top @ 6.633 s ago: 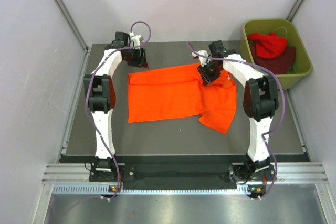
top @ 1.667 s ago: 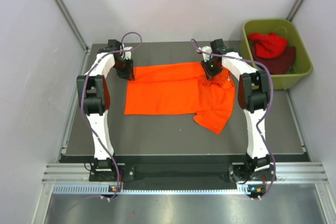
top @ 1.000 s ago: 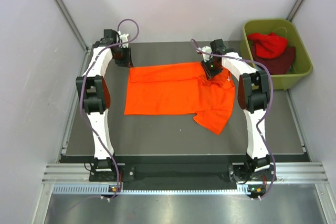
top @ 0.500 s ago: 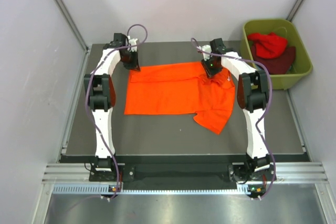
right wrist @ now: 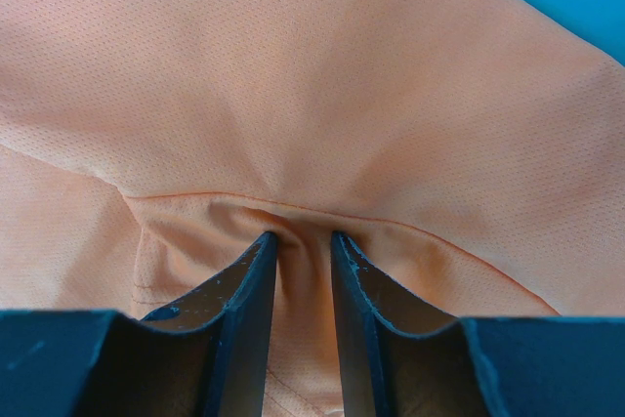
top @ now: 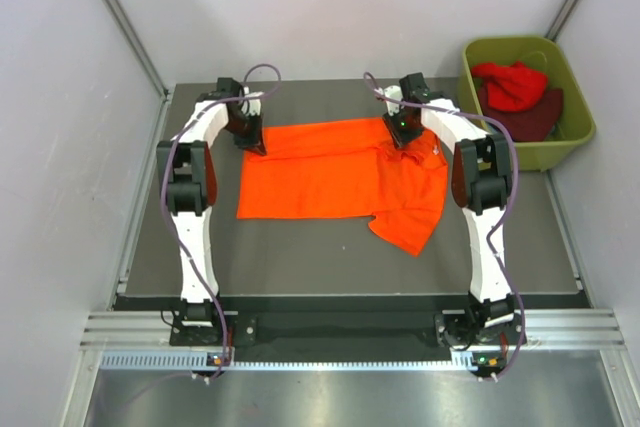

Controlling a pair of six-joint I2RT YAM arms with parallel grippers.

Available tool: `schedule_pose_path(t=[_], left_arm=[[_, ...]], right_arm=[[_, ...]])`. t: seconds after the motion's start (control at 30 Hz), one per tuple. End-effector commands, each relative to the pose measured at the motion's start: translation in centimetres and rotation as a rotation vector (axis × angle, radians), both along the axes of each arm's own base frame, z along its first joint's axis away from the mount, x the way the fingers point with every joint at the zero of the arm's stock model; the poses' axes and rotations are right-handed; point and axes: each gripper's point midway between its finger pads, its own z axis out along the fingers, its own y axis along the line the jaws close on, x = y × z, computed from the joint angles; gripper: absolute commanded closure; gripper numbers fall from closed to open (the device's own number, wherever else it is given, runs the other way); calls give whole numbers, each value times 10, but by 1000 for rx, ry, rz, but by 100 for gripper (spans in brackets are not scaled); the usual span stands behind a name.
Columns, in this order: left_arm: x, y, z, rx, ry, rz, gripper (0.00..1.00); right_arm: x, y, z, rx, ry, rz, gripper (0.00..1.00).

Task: Fold and stack the t-shirts
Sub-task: Fold the tshirt

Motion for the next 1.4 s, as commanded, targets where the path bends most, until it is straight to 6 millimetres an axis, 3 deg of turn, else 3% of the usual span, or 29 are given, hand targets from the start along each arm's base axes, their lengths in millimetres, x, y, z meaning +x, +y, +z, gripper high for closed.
schedule_pose_path(t=[0.0,0.23,0.3,0.37,0.5,0.57,0.63,0.8,1.0,1.13,1.37], left_arm=[[-13,-2,39,-14,-28,-23,100],[-78,-8,63,-63,92,-33,100],[-81,-10,71,-76,71,-24,100],[-73,-8,85,-65,18,-27,100],[-33,0,104,-10,-104,-13,94],[-13,2,100,6,-123,-8,93],[-1,3,83,14,-111,-12,93],[10,4,43,21,-51,-7,94],[14,6,33,37,-44,-15,97],[3,7,34,38,-25,-21,98],[-49,10,37,45,92,-11,99]], right_arm=[[10,10,5,5,-40,1,70],[10,12,4,2,-43,5,70],[12,13,7,2,-49,6,70],[12,15,9,3,-55,8,70],[13,17,20,11,-76,5,70],[13,17,22,10,-80,4,70],[14,15,24,4,-87,5,70],[11,13,25,-5,-84,8,70],[9,12,24,-6,-81,8,71],[10,12,24,-2,-81,7,71],[10,14,24,-2,-83,11,71]])
